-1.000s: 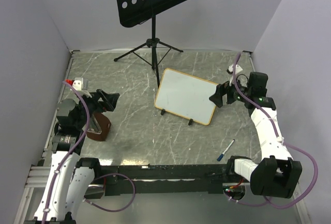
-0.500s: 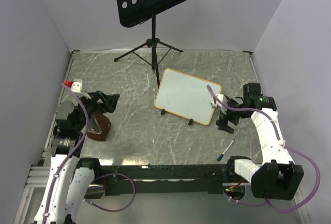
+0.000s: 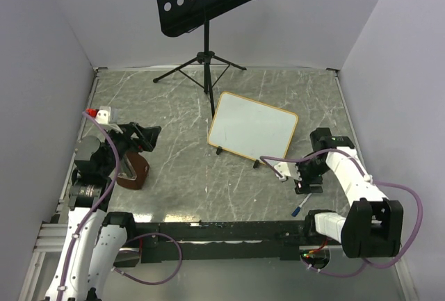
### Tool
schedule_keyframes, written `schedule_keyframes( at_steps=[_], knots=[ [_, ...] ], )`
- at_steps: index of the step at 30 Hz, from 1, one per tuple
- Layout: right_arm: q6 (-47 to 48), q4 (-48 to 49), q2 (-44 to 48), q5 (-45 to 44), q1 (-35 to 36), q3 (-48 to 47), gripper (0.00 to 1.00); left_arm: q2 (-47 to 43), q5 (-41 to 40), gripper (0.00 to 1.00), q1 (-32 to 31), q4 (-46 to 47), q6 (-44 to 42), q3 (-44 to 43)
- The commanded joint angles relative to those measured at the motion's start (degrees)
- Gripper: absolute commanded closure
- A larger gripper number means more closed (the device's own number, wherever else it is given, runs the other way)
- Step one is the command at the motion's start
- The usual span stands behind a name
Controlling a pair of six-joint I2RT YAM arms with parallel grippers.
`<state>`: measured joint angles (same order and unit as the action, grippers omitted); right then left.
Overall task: Write a sentence on the whiteboard
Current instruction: Move the whiteboard marker to the center of the board.
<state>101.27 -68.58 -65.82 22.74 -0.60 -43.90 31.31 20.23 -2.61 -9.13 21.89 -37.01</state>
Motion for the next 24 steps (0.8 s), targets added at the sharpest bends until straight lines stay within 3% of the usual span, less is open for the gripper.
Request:
schedule_keyframes(
  at_steps=[1,7,15,24],
  knots=[
    [8.32,1.07,-2.11,-5.59,0.34,1.88,0.31,0.24,1.13,0.03,-0.11,2.97,-0.62,-0.60],
    [11.75,3.80,-3.35,-8.15,3.15,6.28,0.44,0.77,1.22,0.03,-0.11,2.89,-0.62,-0.69],
    [14.57,6.26,-2.03,-9.56,5.78,11.99,0.53,1.21,1.39,0.03,0.06,2.80,-0.71,-0.78],
    [11.50,18.64,-1.59,-10.62,7.19,17.35,0.70,1.56,1.74,0.03,0.24,2.97,-0.62,-0.78]
  ],
)
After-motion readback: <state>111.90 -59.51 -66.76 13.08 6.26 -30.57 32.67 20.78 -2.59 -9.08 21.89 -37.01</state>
